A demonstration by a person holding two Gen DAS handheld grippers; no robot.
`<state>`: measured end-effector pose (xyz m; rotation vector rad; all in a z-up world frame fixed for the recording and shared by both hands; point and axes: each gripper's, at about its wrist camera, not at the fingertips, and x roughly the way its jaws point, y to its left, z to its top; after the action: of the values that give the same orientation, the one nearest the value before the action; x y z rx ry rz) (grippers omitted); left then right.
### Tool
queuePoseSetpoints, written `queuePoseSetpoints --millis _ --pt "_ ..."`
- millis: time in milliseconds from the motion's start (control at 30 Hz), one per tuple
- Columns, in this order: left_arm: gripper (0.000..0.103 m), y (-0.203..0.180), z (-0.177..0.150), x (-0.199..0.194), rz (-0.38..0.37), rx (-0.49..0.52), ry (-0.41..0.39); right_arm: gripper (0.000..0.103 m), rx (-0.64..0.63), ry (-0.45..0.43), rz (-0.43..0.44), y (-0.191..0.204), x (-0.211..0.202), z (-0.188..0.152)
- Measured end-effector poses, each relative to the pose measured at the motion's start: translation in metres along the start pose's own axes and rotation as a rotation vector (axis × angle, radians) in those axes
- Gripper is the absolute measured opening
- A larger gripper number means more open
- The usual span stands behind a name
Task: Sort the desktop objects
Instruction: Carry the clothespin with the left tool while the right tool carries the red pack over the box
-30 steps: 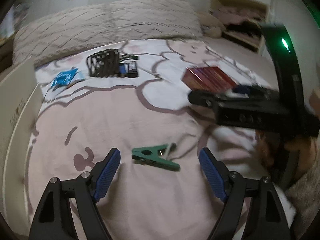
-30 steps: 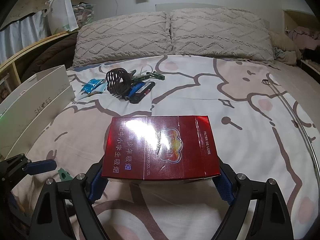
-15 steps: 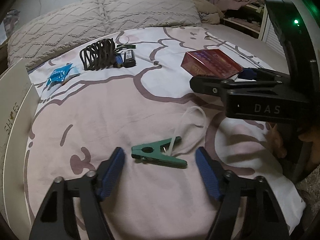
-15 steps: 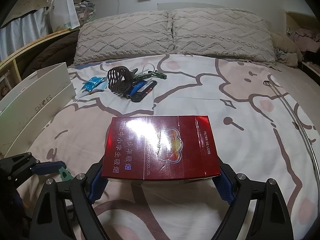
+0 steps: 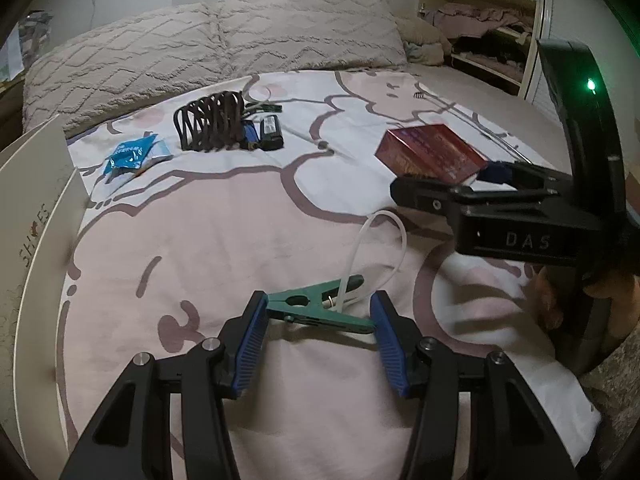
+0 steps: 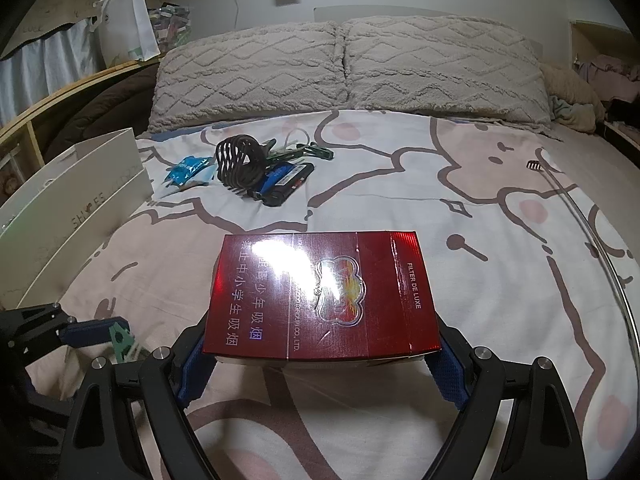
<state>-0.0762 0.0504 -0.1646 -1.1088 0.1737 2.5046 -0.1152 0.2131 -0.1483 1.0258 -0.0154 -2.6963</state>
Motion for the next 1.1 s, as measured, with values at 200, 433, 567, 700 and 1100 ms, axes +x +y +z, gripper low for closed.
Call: queuePoseSetpoints --millis 200,433,567,700,1100 --pt "0.052 0.003 0.008 -0.007 0.016 0.004 -0.029 0.090 0.011 -0.019 0.029 -0.001 -0.006 0.004" --pt "0.052 0.007 0.029 -0.023 0.043 0.021 -0.081 0.090 0.012 -0.065 0.047 0.002 -0.022 0.014" --pt "0.052 0.010 0.044 -0.034 0.052 0.023 -0.115 0.090 0.008 -0.091 0.058 0.004 -0.030 0.018" --pt "0.052 0.017 0.061 -0.049 0.063 0.022 -0.166 0.090 0.013 -0.102 0.062 0.004 -0.038 0.022" --pt "0.052 0.074 0.084 -0.096 0.134 -0.106 -0.295 0.090 0.006 -0.166 0.081 0.018 -0.061 0.037"
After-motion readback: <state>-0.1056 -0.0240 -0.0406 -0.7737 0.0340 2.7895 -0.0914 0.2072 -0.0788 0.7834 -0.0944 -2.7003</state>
